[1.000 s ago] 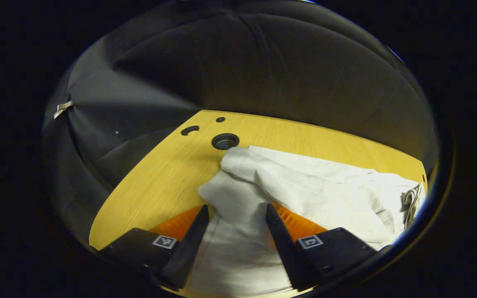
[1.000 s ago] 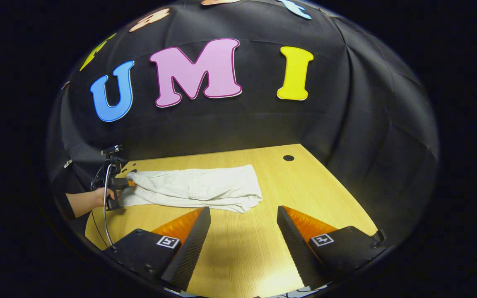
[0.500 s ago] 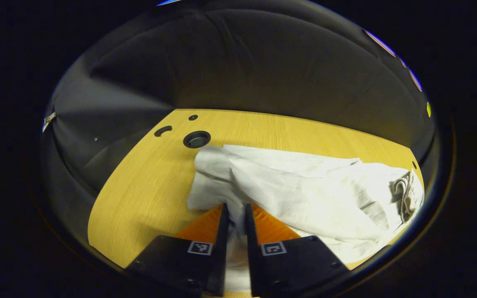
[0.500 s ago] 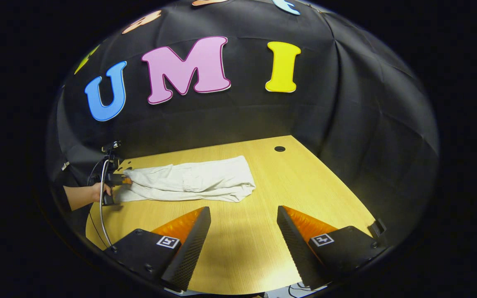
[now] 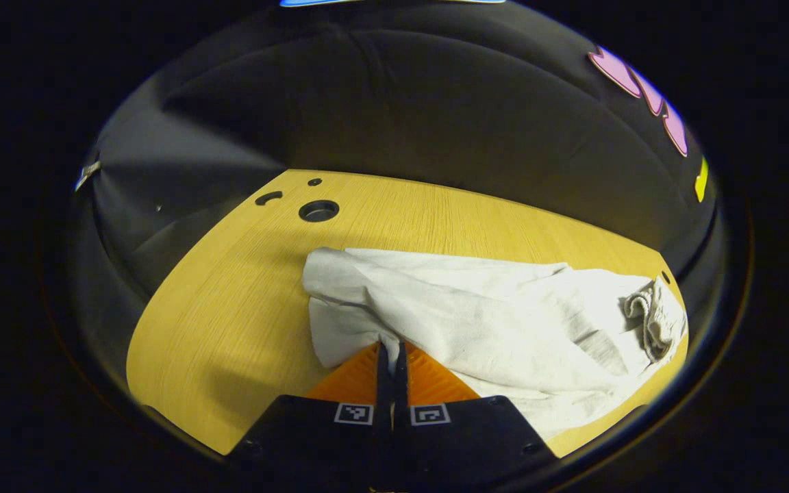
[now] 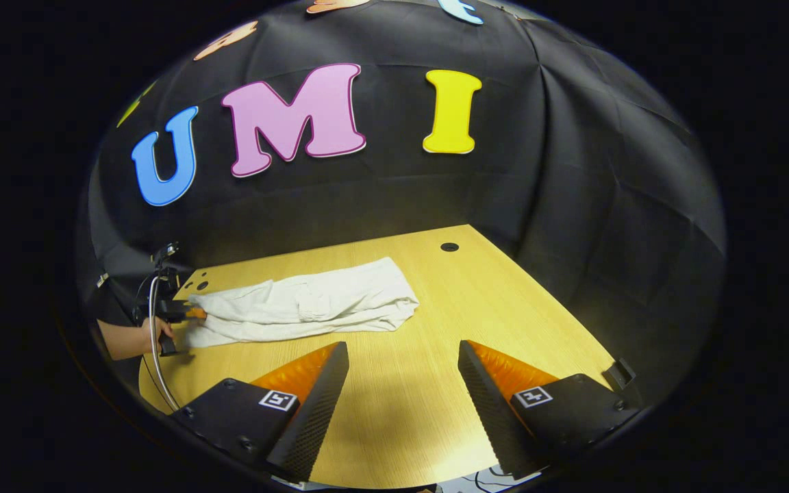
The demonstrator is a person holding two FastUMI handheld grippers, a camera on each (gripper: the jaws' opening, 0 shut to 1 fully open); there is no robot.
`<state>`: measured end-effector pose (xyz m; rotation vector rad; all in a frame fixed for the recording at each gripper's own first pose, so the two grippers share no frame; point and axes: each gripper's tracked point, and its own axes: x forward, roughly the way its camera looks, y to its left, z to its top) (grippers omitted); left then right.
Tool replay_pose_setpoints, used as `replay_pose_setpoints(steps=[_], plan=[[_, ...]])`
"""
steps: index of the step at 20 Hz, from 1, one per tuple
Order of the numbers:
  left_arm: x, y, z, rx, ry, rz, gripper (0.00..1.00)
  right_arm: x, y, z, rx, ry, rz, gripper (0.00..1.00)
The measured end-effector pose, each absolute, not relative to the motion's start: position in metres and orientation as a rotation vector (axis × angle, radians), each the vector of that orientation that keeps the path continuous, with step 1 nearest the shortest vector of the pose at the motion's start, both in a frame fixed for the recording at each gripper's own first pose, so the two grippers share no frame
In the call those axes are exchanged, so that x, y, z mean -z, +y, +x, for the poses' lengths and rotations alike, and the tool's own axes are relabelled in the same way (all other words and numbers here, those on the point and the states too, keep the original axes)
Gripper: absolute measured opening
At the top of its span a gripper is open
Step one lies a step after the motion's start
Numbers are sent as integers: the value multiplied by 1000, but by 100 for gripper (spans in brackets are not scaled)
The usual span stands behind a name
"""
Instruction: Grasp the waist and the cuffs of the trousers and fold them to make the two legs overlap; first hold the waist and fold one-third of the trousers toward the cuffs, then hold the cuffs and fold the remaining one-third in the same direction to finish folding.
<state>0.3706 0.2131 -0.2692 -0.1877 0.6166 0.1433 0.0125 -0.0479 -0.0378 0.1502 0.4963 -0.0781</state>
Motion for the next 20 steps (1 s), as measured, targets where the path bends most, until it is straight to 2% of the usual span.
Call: replay_pose_setpoints(steps=[2,3,12,13,14,20], plan=[[250,212,375,-153,567,-233,2,37,-52,11,84,489,153,99],[237,206,375,-143,549,-257,5,36,-53,10,86,485,156,99],[142,155,384,-75,413,-260,5,30,-96,-5,160,457,159,99],[134,147,383,-66,401,-250,8,32,-98,-7,163,457,169,98],[125,137,383,-53,389,-244,5,34,-99,-7,163,457,178,98],[80,56,391,45,340,-210,5,45,-104,-4,141,458,215,98]])
